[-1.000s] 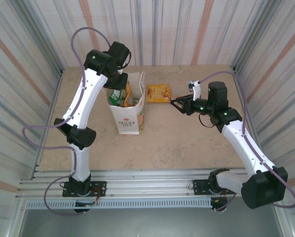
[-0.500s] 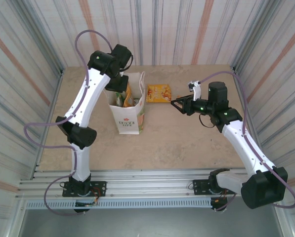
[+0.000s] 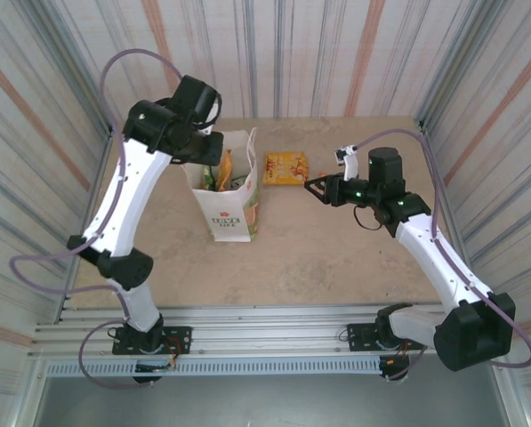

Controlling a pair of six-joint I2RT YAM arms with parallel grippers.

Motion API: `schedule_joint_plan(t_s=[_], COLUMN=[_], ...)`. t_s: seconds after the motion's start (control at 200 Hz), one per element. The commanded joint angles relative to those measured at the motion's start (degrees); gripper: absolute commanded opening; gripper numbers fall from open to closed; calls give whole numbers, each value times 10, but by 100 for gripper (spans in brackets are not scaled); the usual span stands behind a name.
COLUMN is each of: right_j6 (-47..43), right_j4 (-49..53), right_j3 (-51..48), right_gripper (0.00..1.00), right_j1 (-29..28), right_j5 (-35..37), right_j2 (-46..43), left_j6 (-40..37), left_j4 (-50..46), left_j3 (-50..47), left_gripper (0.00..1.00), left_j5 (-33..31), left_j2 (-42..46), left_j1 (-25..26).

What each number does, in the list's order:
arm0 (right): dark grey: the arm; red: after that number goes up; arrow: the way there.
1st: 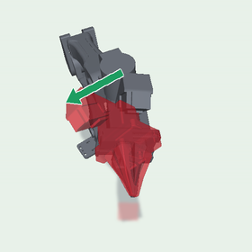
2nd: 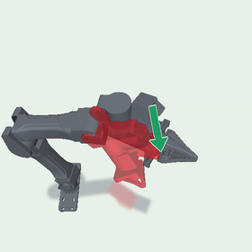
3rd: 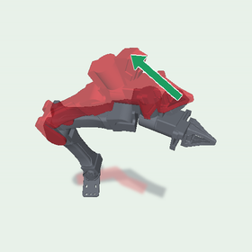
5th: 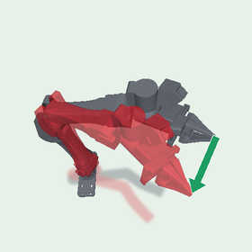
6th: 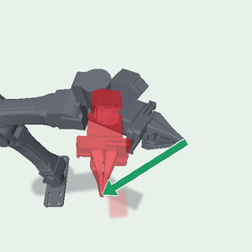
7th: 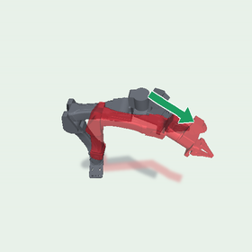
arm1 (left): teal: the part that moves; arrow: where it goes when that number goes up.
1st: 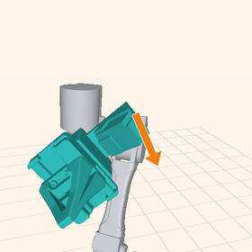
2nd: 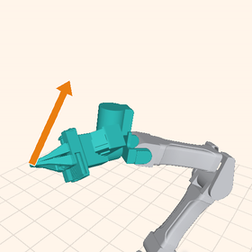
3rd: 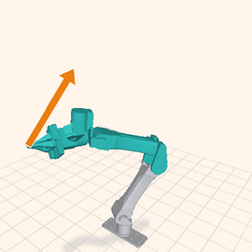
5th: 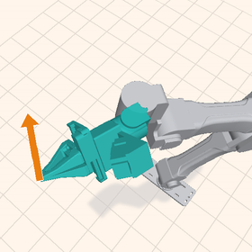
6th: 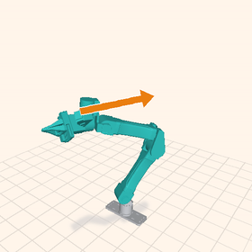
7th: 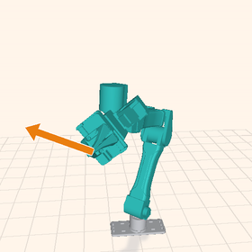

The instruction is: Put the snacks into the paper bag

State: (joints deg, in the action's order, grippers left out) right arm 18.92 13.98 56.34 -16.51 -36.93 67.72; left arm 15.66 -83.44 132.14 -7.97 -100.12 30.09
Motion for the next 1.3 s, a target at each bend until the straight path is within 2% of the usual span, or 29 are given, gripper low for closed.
schedule_joint_plan(t_s=[0.0,0.14,0.241,0.356,0.636,0.897,1.092,1.293], right_j6=[43,58,63,81,134,185,255,236], right_j4=[-4,-6,-4,-3,-41,-14,-4,40], right_j3=[1,9,17,30,58,104,126,178], right_gripper=[49,49,50,50,51,52,53,54], right_j1=[-11,-21,-29,-37,-49,-49,-48,-35], right_j5=[27,36,37,43,72,100,138,163], right_j2=[15,37,57,85,156,213,254,317], left_j6=[-1,14,18,30,47,60,56,50], left_j4=[47,36,78,108,88,186,236,261], left_j3=[-59,-108,-175,-223,-307,-389,-391,-384], left_gripper=[45,47,48,48,51,51,51,50], left_j5=[33,43,92,105,151,183,187,192], left_j2=[49,80,127,179,244,222,173,121], left_j1=[-20,-51,-81,-104,-185,-195,-195,-196])
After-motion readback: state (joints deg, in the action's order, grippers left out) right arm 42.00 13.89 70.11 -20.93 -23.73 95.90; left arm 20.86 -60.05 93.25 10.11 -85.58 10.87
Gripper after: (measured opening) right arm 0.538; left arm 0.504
